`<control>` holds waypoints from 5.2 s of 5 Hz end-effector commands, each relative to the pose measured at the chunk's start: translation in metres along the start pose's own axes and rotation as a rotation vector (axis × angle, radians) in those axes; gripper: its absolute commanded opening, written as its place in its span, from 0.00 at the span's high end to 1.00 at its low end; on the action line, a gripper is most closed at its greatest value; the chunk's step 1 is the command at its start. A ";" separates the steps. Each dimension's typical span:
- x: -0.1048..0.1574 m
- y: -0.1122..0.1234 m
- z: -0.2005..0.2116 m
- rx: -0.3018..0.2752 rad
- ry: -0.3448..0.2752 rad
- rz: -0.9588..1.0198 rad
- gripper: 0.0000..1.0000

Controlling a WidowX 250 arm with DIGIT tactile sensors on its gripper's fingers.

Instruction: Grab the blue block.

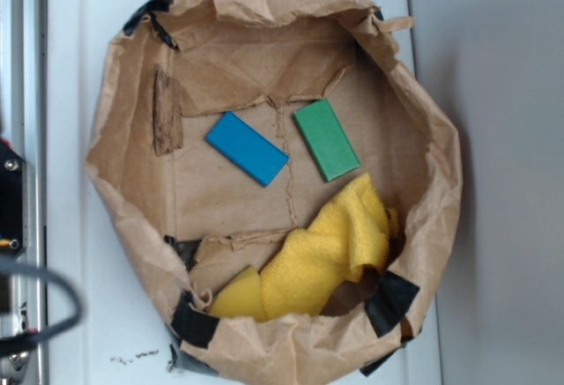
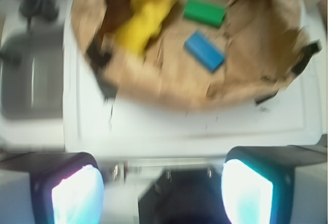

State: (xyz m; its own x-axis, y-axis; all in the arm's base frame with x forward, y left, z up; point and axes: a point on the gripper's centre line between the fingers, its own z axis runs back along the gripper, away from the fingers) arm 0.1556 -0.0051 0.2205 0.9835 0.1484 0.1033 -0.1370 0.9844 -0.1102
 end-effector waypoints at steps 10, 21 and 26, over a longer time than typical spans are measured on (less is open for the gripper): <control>0.128 0.075 -0.159 0.102 -0.038 -0.516 0.00; 0.061 0.065 -0.132 0.070 -0.100 -0.426 0.00; 0.088 0.046 -0.204 0.207 -0.135 -0.402 0.00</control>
State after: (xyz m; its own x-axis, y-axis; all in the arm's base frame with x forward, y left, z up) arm 0.2554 0.0422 0.0202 0.9524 -0.2199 0.2111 0.1895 0.9695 0.1552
